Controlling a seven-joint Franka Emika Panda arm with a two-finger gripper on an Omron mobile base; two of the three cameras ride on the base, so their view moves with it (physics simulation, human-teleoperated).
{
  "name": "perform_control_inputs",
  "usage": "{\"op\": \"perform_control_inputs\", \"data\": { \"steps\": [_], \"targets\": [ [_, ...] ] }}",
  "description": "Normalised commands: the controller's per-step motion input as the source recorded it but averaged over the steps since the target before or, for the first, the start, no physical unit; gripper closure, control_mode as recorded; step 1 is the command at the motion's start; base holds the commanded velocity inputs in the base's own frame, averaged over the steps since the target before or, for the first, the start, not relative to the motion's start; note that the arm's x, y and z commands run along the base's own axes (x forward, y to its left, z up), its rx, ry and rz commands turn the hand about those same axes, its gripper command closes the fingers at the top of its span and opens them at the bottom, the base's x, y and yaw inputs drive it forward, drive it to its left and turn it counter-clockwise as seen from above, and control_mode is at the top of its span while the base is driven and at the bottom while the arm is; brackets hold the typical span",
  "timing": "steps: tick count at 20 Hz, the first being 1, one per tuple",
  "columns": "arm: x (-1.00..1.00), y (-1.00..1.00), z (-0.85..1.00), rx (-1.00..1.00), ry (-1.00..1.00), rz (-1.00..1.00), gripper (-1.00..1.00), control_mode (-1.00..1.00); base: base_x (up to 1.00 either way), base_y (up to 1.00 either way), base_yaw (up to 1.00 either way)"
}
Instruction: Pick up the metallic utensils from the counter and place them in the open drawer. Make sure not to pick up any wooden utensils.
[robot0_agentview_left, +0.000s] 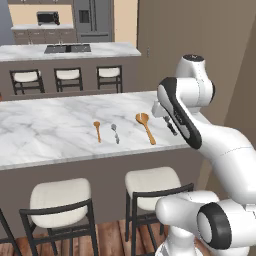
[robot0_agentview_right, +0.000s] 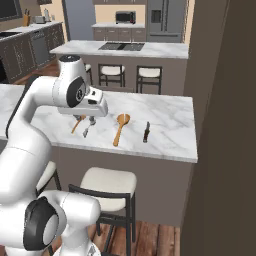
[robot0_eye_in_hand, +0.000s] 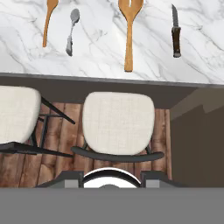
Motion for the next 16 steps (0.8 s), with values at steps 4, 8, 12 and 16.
{"op": "perform_control_inputs", "data": {
  "steps": [4,8,12,16],
  "targets": [
    [-0.21,-0.02,-0.02,0.0,-0.04,0.0,-1.0,-1.0,0.0,0.0,0.0],
    [-0.29,-0.09,-0.25,0.0,0.03,0.0,-1.0,-1.0,0.0,0.0,0.0],
    [0.07,-0.41,-0.55,0.0,0.08,0.0,-1.0,-1.0,0.0,0.0,0.0],
    [0.21,-0.5,-0.41,0.0,0.07,0.0,-1.0,-1.0,0.0,0.0,0.0]
  ]
}}
